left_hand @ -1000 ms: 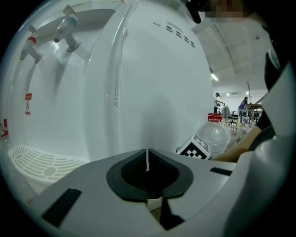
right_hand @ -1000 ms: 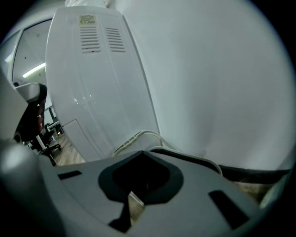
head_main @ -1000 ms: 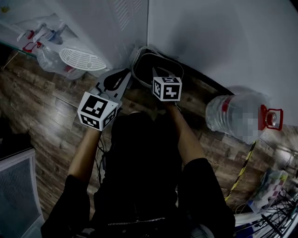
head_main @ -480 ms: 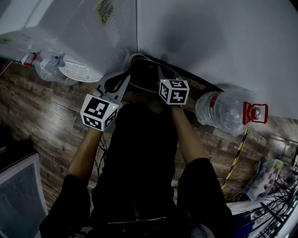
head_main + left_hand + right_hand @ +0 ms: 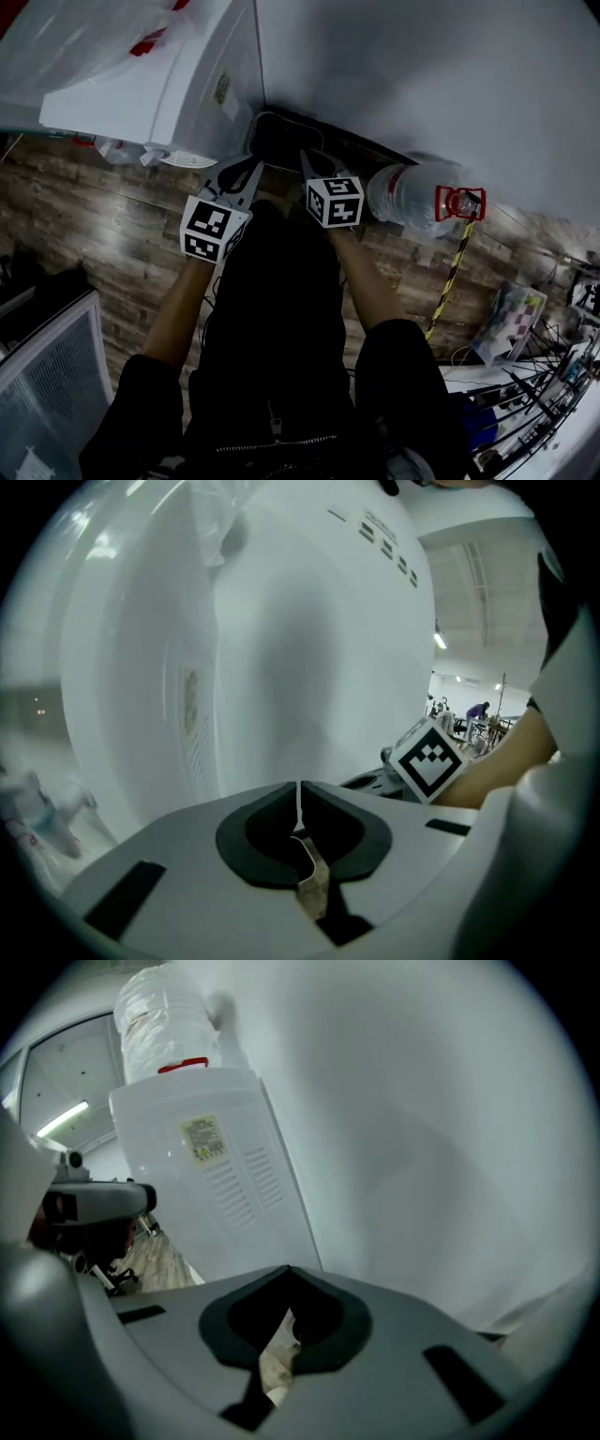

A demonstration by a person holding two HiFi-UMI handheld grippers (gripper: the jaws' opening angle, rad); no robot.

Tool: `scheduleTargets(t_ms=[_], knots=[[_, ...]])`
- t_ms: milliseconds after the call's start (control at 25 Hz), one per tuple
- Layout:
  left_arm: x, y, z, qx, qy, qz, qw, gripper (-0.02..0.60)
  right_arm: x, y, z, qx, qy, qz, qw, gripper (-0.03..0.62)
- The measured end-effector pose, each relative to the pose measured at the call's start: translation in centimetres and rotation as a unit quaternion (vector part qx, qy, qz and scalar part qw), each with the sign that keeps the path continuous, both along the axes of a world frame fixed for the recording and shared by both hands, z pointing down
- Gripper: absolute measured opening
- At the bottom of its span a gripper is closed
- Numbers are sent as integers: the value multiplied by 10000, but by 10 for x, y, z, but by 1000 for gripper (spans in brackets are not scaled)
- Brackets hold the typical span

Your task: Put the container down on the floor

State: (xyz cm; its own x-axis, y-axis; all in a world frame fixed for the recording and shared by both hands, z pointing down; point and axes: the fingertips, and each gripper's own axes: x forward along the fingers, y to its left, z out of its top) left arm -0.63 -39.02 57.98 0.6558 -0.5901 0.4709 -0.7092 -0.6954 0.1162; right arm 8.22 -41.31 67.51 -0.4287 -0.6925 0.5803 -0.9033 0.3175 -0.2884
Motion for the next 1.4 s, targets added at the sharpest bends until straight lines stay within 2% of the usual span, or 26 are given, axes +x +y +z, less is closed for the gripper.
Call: scheduleTargets(t_ms=[160,360,560,800,1000,1400], knots=[[2,9,-59,-120,-210,-65,9997,26,-8,28,-70,-21,212,-221,9995,11],[-3,20,-135,-69,-65,-288,9995,26,-16,59,-153,-28,156,-145,9998,11],[2,48,-207,-21,1,-360,9993,26,-25,103,-243,470,634,-180,9967,9],[9,100,-280,210,177,-392,9989,26,-14,167,-335,897,332,131,9953,9],[20,135,-313,464,296,-304,9980,26,-5,202,-371,1126,184,283,9931,9],[16,168,-313,412,281,-280,9984,26,-20,236,-387,1276,215,151,9915,9]])
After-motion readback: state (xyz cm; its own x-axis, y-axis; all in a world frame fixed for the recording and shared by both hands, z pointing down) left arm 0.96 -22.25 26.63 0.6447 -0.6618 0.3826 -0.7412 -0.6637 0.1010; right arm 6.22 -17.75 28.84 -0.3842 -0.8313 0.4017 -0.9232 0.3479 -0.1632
